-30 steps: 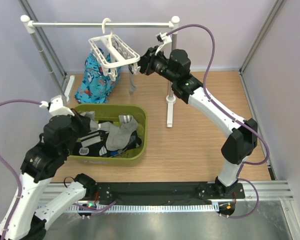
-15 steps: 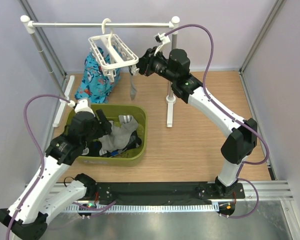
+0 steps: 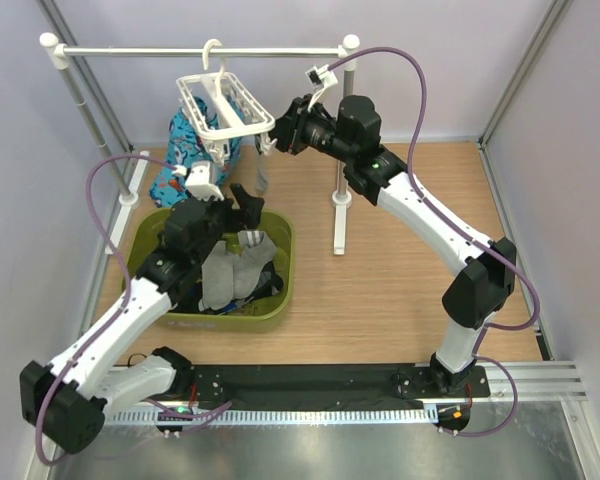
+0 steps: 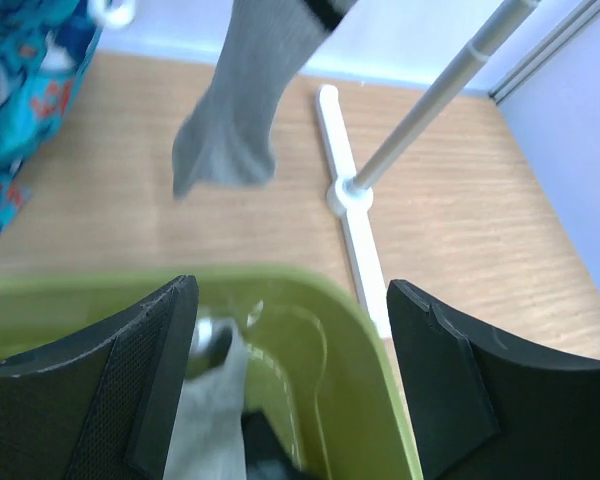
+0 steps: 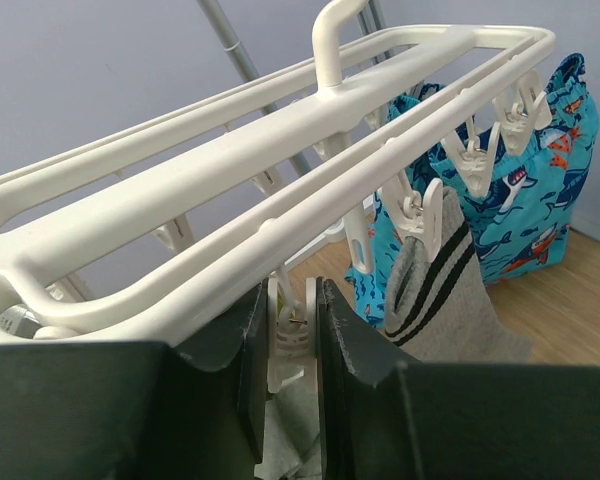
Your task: Remove the socks clipped to the hanger
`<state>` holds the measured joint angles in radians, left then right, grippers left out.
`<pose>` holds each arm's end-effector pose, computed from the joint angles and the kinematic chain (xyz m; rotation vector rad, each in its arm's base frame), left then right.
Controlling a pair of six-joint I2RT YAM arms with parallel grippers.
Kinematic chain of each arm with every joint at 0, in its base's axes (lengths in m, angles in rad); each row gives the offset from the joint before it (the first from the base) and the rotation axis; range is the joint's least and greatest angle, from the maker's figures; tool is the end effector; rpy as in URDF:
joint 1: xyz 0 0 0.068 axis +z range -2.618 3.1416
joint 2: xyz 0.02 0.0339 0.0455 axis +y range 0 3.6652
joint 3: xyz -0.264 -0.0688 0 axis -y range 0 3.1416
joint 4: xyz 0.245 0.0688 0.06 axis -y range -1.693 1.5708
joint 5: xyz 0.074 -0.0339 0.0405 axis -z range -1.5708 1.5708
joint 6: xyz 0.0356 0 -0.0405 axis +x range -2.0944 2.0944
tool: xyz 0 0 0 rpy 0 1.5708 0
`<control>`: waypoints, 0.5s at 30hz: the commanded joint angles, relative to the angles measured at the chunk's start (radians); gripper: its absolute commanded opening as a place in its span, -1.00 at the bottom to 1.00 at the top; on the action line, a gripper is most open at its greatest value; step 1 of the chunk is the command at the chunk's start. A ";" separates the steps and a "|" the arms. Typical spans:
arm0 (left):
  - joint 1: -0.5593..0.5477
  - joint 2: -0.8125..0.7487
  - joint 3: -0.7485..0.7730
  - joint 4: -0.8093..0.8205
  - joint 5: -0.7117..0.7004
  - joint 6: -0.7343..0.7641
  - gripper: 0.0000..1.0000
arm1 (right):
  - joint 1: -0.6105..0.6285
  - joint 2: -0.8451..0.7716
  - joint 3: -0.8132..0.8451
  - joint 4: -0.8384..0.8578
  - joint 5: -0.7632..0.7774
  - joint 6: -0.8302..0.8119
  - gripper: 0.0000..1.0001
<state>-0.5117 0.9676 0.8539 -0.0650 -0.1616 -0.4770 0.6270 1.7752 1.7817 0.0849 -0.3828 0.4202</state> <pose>0.2015 -0.1066 0.3433 -0.0895 1.7809 -0.5785 0.3362 0.2600 0.4434 -0.4896 1.5148 1.1146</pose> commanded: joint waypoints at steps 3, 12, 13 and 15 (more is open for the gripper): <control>0.001 0.135 0.011 0.372 -0.012 0.129 0.59 | 0.008 -0.053 0.045 0.009 -0.037 0.014 -0.98; 0.002 0.378 0.057 0.537 -0.111 0.166 0.56 | 0.008 -0.051 0.053 0.033 -0.076 0.037 -0.98; 0.001 0.393 0.063 0.560 -0.131 0.167 0.55 | 0.008 -0.051 0.054 0.033 -0.076 0.037 -0.98; 0.002 0.443 0.091 0.574 -0.147 0.169 0.56 | 0.008 -0.053 0.047 0.033 -0.082 0.032 -0.99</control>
<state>-0.5117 1.3792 0.8757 0.3672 -0.2436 -0.3317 0.6273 1.7741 1.7927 0.0856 -0.4343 0.4469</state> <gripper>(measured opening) 0.779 0.252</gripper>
